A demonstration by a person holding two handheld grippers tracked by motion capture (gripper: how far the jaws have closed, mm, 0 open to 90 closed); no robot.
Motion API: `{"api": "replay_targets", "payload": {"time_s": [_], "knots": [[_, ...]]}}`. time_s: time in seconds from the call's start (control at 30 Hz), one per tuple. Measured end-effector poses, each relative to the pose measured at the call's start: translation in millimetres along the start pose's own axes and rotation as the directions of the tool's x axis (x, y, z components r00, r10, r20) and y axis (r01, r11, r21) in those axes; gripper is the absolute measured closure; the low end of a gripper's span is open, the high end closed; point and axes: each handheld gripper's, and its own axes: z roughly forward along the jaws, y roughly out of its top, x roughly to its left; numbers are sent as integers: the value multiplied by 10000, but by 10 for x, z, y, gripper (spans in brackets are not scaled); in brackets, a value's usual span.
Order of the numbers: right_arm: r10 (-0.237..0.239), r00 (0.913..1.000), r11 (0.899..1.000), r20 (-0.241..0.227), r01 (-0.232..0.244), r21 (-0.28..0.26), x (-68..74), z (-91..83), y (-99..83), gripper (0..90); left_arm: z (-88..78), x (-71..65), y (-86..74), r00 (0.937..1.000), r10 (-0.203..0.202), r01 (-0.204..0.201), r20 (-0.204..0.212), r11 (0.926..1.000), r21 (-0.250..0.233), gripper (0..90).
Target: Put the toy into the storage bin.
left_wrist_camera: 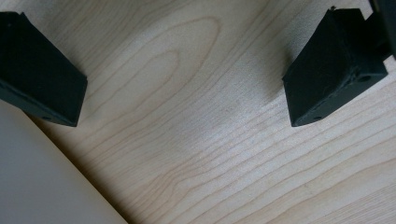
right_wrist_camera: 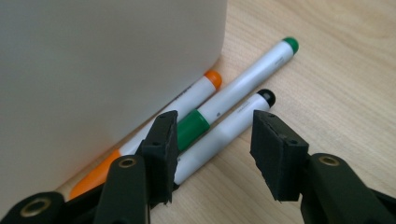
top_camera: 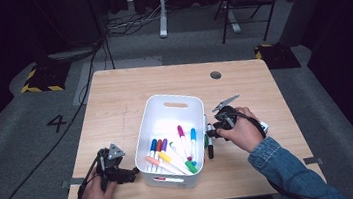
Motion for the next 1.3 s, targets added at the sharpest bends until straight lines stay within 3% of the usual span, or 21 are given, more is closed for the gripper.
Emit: {"api": "replay_targets", "payload": {"time_s": [0.4,0.5,0.73,0.97,1.3], "knots": [[315,9994,9989,-115,-311,349,-74,208,-113,538,0,0,0,10000,-5,5,2,10000,2,0],[248,9997,9981,77,-252,555,-105,215,-139,570,0,0,0,10000,-6,6,3,10000,1,0],[497,9982,9914,321,-532,1197,-148,161,-241,759,0,0,0,10000,4,-4,-4,10000,3,0],[678,9963,9889,537,-743,1287,-152,129,-276,769,0,0,0,10000,3,-3,-4,10000,3,0],[570,9972,9918,475,-620,1117,-151,-17,-224,769,0,0,0,10000,-3,3,-2,10000,0,0]]}}
